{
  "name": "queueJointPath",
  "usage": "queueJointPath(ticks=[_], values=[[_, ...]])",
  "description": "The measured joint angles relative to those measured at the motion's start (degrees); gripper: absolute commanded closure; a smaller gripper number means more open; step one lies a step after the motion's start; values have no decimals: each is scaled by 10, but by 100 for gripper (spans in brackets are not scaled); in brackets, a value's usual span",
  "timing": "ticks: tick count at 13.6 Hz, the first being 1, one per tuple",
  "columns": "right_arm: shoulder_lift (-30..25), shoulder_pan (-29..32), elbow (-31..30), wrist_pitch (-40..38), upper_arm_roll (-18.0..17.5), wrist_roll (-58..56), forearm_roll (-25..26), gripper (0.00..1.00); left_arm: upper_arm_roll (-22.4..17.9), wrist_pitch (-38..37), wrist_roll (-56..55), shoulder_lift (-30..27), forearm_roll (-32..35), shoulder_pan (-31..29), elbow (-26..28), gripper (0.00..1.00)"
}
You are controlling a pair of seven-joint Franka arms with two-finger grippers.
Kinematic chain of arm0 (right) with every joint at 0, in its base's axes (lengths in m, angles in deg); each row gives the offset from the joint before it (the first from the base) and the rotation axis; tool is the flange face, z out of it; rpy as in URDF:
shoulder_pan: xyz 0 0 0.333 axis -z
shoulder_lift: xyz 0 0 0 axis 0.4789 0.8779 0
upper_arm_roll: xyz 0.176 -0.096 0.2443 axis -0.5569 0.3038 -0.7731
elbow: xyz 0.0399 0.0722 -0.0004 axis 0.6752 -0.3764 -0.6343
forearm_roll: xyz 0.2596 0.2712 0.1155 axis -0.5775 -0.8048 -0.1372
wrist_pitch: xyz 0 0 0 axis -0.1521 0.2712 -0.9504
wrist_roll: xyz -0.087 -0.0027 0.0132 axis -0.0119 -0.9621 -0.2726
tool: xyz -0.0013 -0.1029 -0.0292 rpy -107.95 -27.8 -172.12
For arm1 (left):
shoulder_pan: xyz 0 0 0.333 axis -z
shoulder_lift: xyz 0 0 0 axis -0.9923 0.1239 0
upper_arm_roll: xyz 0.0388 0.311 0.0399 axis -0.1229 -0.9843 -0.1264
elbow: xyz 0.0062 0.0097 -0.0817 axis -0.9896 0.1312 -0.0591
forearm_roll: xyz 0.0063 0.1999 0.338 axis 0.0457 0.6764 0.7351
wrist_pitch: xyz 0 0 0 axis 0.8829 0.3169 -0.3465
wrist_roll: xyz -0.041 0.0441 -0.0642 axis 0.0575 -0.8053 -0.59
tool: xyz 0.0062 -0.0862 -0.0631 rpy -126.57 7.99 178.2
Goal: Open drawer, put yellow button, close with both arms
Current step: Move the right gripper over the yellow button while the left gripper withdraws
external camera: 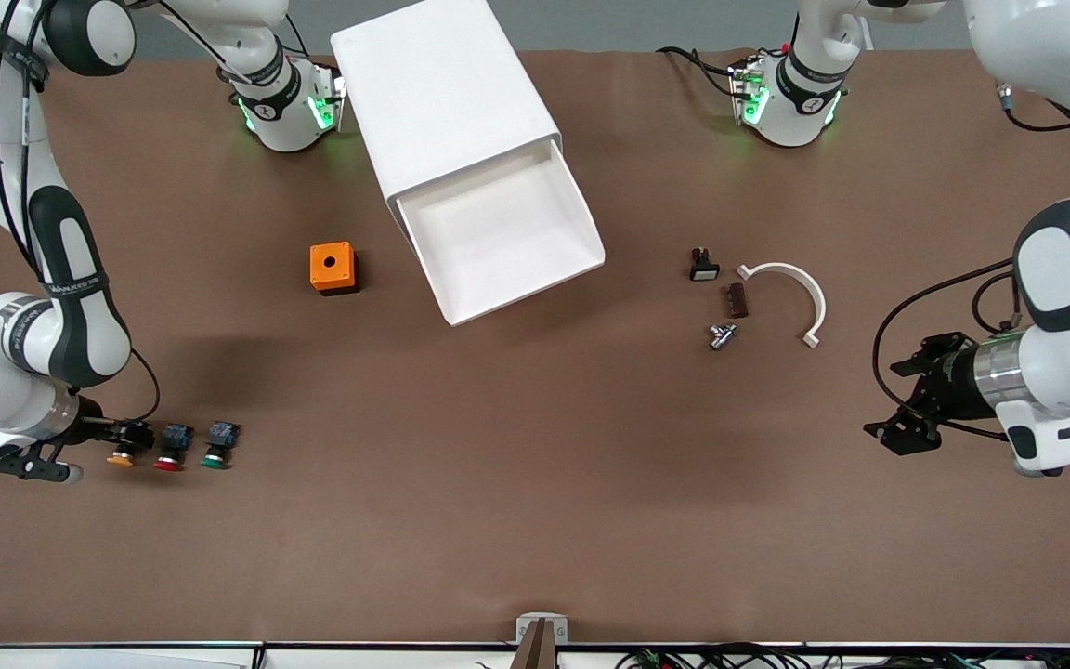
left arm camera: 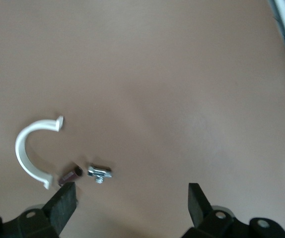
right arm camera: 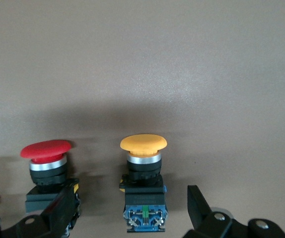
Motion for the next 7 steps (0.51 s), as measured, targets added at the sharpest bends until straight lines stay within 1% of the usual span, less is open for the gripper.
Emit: queueJointPath(ticks=[2, 5, 6, 7], values=[[4, 1, 0, 0, 0, -5, 0, 0, 0, 0, 61, -3, 11, -3, 1, 0], [12, 4, 0, 0, 0, -8, 0, 0, 6, 0, 137, -8, 66, 0, 2, 0], [12, 5, 0, 0, 0, -9, 0, 2, 11, -5, 164, -14, 72, 2, 2, 0], [12, 5, 0, 0, 0, -10, 0, 9, 14, -19, 188, -21, 73, 4, 2, 0]])
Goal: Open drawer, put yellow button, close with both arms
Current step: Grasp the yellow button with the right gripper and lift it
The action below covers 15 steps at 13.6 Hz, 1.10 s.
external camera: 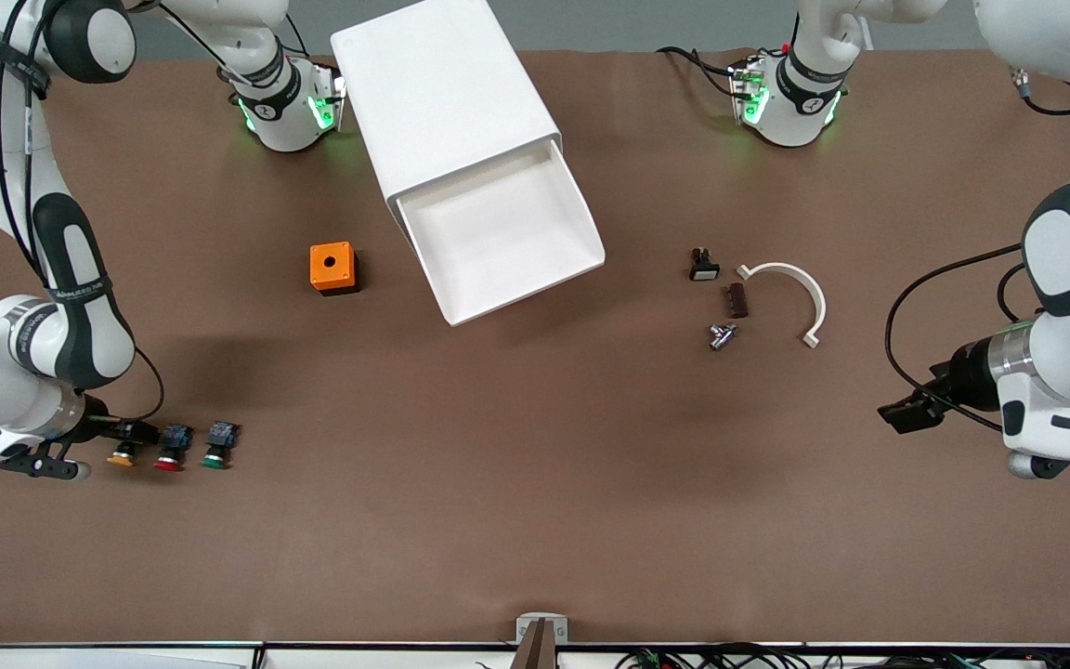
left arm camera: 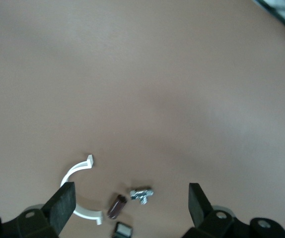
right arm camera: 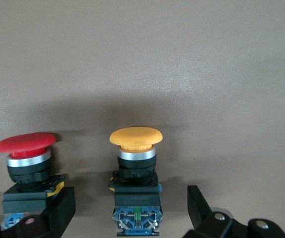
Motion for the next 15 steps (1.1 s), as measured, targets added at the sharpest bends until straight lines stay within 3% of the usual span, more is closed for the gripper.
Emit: queueJointPath(ticks=[7, 11, 15], values=[[0, 1, 0, -3, 0, -23, 0, 97, 10, -57, 37, -62, 4, 2, 16, 0], [-1, 1, 6, -22, -1, -23, -1, 100, 20, -65, 42, -78, 38, 24, 22, 0], [-40, -7, 43, -171, -10, 25, -4, 100, 32, -67, 42, -115, 82, 49, 54, 1]])
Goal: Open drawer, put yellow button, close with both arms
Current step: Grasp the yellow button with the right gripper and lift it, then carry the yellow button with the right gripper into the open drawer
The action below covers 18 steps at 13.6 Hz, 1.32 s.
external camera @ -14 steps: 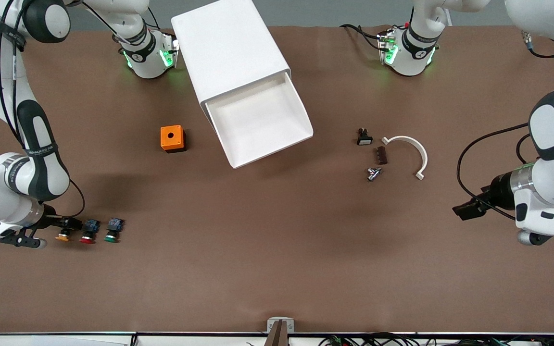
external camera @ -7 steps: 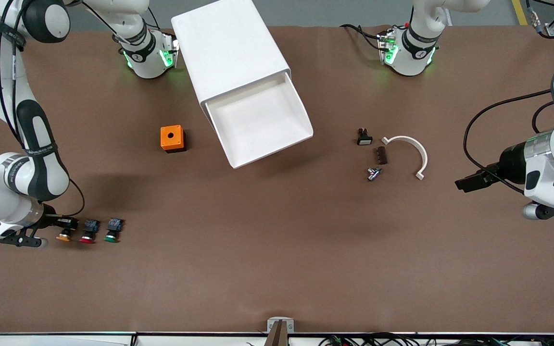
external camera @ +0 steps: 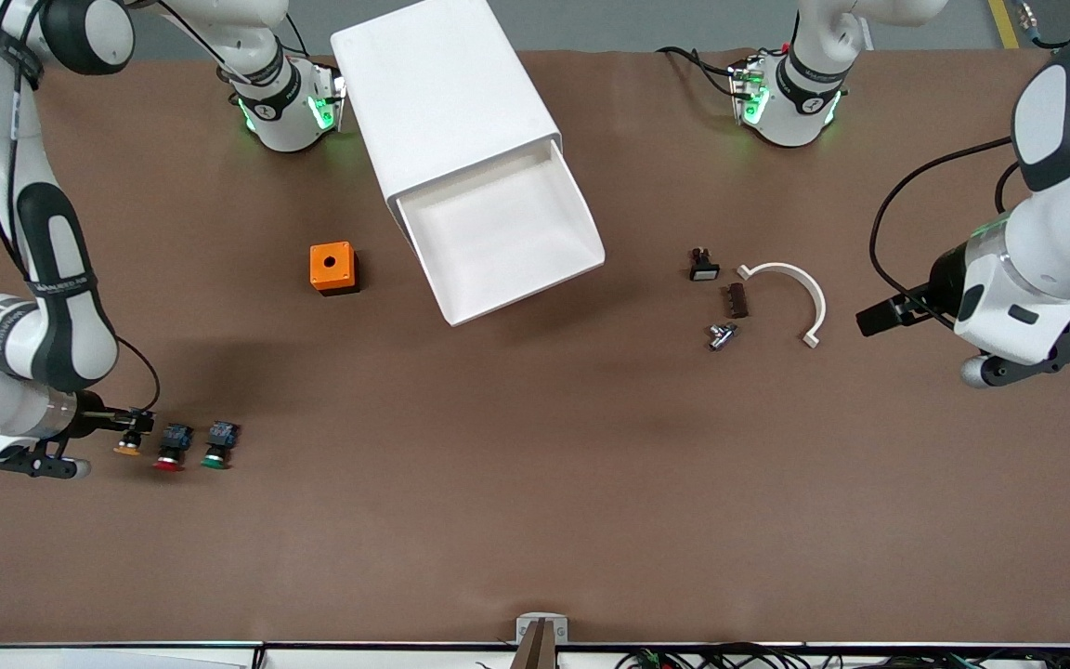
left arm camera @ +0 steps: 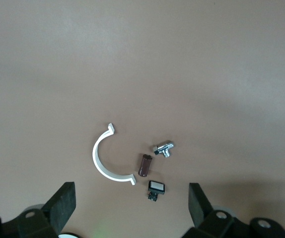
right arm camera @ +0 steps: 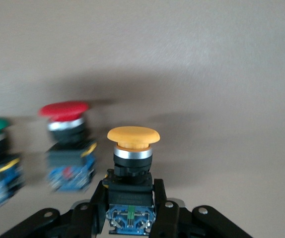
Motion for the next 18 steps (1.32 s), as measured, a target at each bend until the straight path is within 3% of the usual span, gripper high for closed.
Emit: queueJointPath(ticks=[5, 8, 14, 18], values=[[-165, -79, 13, -220, -6, 211, -22, 100, 2, 2, 23, -73, 2, -3, 75, 1], [-249, -133, 8, -296, -7, 340, -52, 100, 2, 17, 50, -110, 6, -6, 124, 0], [-350, -289, -22, -324, -10, 629, -58, 100, 25, 77, 57, -130, 61, -4, 185, 0], [-363, -406, -44, -288, -11, 817, -58, 100, 27, 125, 89, -165, 61, -4, 243, 0]])
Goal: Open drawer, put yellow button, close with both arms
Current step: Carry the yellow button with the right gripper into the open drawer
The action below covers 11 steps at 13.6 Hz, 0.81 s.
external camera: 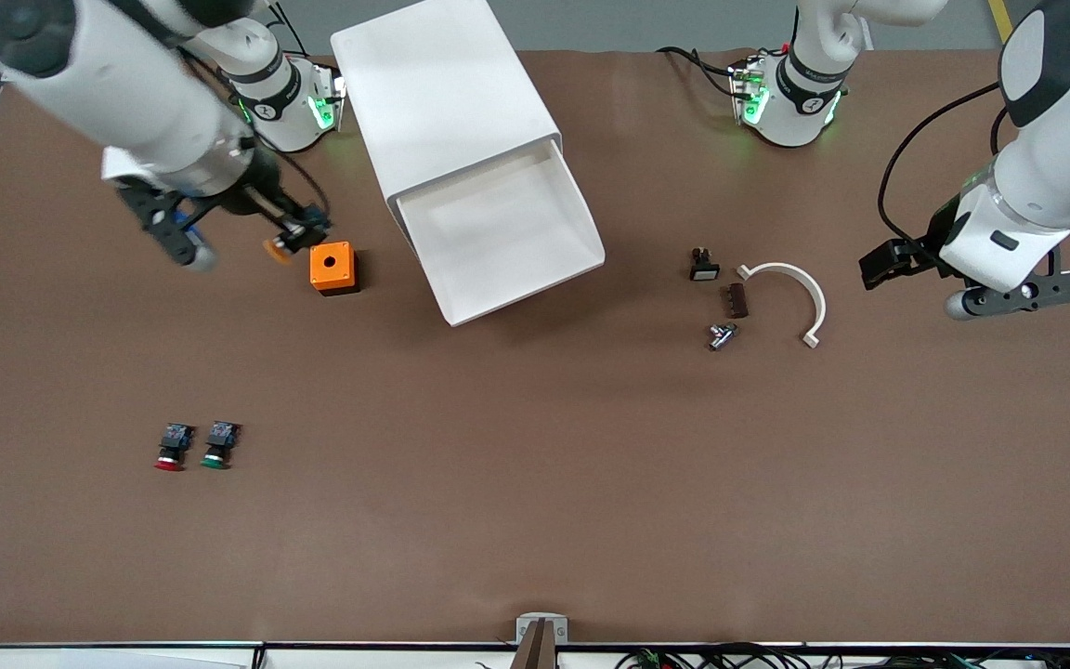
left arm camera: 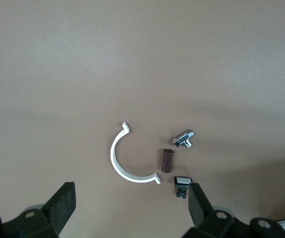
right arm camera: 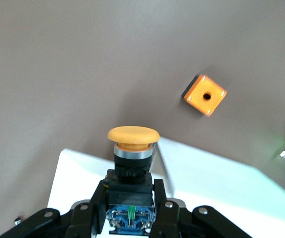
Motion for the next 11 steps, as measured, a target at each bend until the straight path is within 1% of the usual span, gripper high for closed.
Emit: queueJointPath(ticks=[2, 5, 8, 11], values=[[1, -52, -25, 43, 0, 76, 4, 100, 5, 3, 7, -7, 0, 1, 8, 0], [7, -114, -50, 104, 0, 168, 16, 100, 29, 13, 7, -3, 0, 3, 16, 0], [30, -159, -55, 144, 1, 237, 40, 100, 46, 28, 7, 10, 0, 4, 18, 0], [63, -193, -56, 180, 1, 290, 54, 100, 52, 32, 7, 21, 0, 4, 19, 0]])
